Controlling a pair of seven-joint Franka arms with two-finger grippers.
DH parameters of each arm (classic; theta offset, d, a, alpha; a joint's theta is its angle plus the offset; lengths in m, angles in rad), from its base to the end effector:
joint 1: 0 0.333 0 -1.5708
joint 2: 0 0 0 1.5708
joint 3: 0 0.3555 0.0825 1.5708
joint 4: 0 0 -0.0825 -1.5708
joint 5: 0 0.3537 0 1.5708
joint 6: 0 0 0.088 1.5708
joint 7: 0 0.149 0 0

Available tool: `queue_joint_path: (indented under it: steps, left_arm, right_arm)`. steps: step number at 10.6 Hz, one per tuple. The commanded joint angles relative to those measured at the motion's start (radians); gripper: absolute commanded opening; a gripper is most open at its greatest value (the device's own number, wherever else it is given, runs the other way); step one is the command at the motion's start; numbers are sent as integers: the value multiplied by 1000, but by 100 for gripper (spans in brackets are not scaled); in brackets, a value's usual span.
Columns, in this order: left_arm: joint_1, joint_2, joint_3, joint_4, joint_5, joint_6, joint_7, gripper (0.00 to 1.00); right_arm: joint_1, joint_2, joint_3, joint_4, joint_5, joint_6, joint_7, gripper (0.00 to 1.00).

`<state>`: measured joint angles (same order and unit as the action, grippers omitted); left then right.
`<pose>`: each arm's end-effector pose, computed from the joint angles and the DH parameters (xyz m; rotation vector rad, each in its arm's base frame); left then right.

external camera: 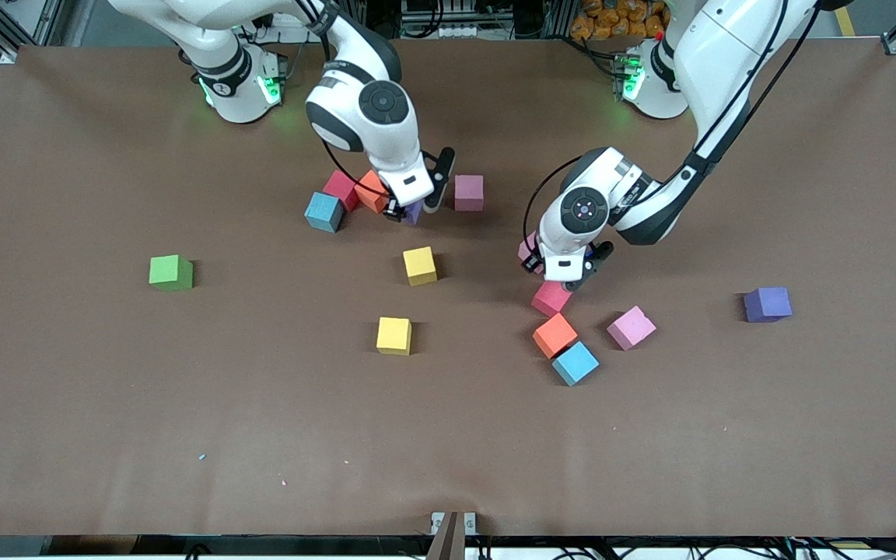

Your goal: Arrange 11 blocks into digit 3

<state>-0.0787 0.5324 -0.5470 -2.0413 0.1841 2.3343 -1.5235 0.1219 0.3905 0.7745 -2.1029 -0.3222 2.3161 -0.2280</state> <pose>0.4713 -0.3235 0.2178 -2.8244 -1.1953 0.3102 0.3706 0.4202 0.2928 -2.4618 -1.9099 0.0797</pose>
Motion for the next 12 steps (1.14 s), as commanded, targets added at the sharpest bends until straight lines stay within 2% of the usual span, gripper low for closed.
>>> queue_joint_path:
  steps: [1, 3, 4, 7, 10, 12]
  left_arm:
    - [4, -12, -7, -7, 11, 7, -30, 20]
    - [-3, -29, -8, -7, 11, 0, -44, 13]
    - [-1, -41, -11, 0, 9, -12, -50, 5]
    - [10, -92, -13, 9, -5, -85, -99, 2]
    - [11, -132, -14, 9, -6, -98, -253, 3]
    - [10, -146, -19, 7, -26, -104, -355, 3]
  right_arm:
    - [-13, -19, 32, -55, -85, 48, -68, 0]
    - [-15, 5, 32, -49, -113, 48, -157, 0]
    - [-10, 33, 32, -40, -115, 48, -156, 0]
    - [33, 71, 34, -20, -165, 49, -98, 0]
    - [71, 120, 32, 15, -233, 40, 8, 0]
    - [99, 117, 26, 24, -235, 35, 13, 0]
